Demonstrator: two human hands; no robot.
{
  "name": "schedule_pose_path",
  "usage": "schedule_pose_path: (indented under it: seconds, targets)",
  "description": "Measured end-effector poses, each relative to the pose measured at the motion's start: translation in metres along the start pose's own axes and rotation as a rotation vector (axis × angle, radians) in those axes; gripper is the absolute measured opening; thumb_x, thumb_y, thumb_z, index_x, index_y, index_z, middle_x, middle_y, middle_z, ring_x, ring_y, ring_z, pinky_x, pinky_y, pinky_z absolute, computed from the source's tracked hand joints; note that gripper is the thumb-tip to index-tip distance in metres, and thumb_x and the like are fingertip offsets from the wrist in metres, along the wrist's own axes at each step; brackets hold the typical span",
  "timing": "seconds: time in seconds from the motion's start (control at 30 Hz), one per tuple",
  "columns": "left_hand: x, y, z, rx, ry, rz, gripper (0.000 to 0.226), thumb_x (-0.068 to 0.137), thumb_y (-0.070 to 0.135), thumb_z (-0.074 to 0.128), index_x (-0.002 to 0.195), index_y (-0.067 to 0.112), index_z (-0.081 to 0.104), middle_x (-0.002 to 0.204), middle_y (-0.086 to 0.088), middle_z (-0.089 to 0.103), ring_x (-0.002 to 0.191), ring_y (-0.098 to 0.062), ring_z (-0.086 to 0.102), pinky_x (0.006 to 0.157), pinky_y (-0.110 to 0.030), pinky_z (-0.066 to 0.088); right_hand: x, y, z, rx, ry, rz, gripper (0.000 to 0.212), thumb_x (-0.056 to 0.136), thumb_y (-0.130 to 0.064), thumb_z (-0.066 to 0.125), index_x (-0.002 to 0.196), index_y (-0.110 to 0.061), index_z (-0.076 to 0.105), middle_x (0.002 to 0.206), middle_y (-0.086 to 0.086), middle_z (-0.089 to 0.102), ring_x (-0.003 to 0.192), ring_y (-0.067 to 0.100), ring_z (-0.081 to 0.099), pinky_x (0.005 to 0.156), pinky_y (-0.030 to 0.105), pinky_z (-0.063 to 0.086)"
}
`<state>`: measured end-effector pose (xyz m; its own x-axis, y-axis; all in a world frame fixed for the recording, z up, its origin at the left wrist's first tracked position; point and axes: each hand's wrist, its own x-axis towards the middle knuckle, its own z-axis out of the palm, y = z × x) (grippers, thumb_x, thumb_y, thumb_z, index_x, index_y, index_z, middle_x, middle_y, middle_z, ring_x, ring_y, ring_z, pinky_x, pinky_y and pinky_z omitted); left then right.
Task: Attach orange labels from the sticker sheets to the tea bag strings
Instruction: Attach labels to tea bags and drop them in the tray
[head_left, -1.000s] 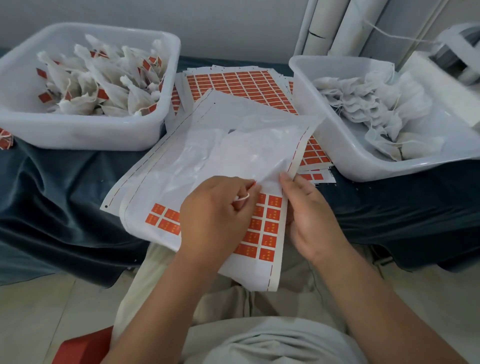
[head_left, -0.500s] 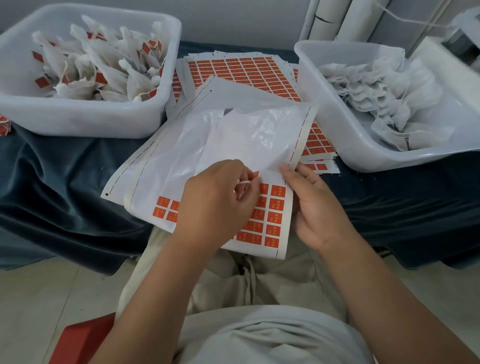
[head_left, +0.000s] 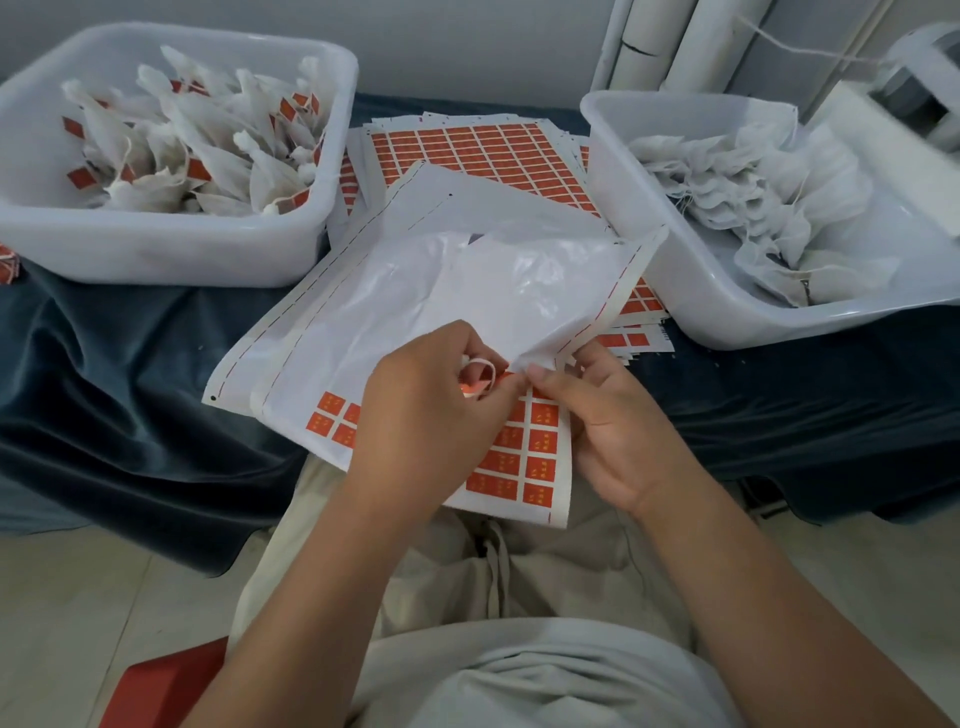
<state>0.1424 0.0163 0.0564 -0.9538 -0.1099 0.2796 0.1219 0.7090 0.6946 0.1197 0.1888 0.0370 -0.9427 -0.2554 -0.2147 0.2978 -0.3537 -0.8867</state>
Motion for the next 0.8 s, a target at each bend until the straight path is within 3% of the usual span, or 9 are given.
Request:
schedule_pose_path:
  seconds: [0.1,0.2,0.37,0.53,0.7,0.8]
  targets:
    - [0.001,0.001,-0.003,-0.133,-0.025,-0.075,0.025,0.086,0.056,0.074,0.081,0.034,0.065,0.073,0.020,0.070,0.076,0.007,0.068,0.060,-0.009,0.050,-0.001,-0.005,-0.003,-0.068,-0.010,-0.021,0.046,0.084,-0.020,0.077,0.129,-0.017,0.065,0.111,0.007,0.079,0.102,0.029,0.078,0.080,0.036,0.064]
    - [0.003,0.000,-0.004,-0.212,-0.068,-0.129,0.025,0.085,0.056,0.075,0.076,0.035,0.064,0.081,0.035,0.069,0.077,0.014,0.067,0.063,0.000,0.044,-0.002,-0.009,-0.005,-0.169,-0.019,-0.020,0.044,0.085,-0.025,0.077,0.128,-0.022,0.065,0.114,0.008,0.079,0.102,0.030,0.078,0.080,0.036,0.065]
    - [0.005,-0.008,-0.006,-0.388,-0.100,-0.166,0.038,0.088,0.038,0.081,0.061,0.033,0.055,0.077,0.019,0.077,0.070,-0.001,0.073,0.057,-0.006,0.047,-0.003,-0.011,-0.009,-0.312,-0.034,-0.021,0.033,0.089,-0.035,0.079,0.121,-0.035,0.068,0.117,0.003,0.078,0.105,0.027,0.077,0.083,0.034,0.064]
    - [0.006,-0.006,-0.009,-0.306,-0.067,-0.081,0.037,0.092,0.035,0.077,0.064,0.029,0.053,0.079,0.019,0.076,0.073,-0.001,0.071,0.061,-0.008,0.048,-0.001,-0.008,-0.009,-0.253,-0.060,-0.017,0.025,0.094,-0.028,0.075,0.117,-0.038,0.072,0.120,0.007,0.077,0.108,0.030,0.076,0.085,0.037,0.064]
    - [0.002,0.004,-0.015,-0.053,-0.108,-0.026,0.027,0.088,0.057,0.074,0.082,0.032,0.064,0.084,0.021,0.075,0.070,-0.002,0.070,0.065,-0.014,0.051,0.003,-0.004,-0.011,-0.274,-0.034,-0.022,0.031,0.091,-0.030,0.076,0.120,-0.037,0.069,0.119,0.005,0.078,0.109,0.030,0.076,0.093,0.049,0.062]
    - [-0.001,0.009,-0.012,0.072,-0.090,0.026,0.025,0.096,0.047,0.070,0.081,0.034,0.054,0.074,0.021,0.063,0.059,0.001,0.059,0.060,-0.011,0.038,0.003,0.000,-0.012,-0.261,-0.027,-0.024,0.037,0.090,-0.025,0.077,0.125,-0.029,0.066,0.118,0.007,0.078,0.108,0.032,0.076,0.094,0.050,0.062]
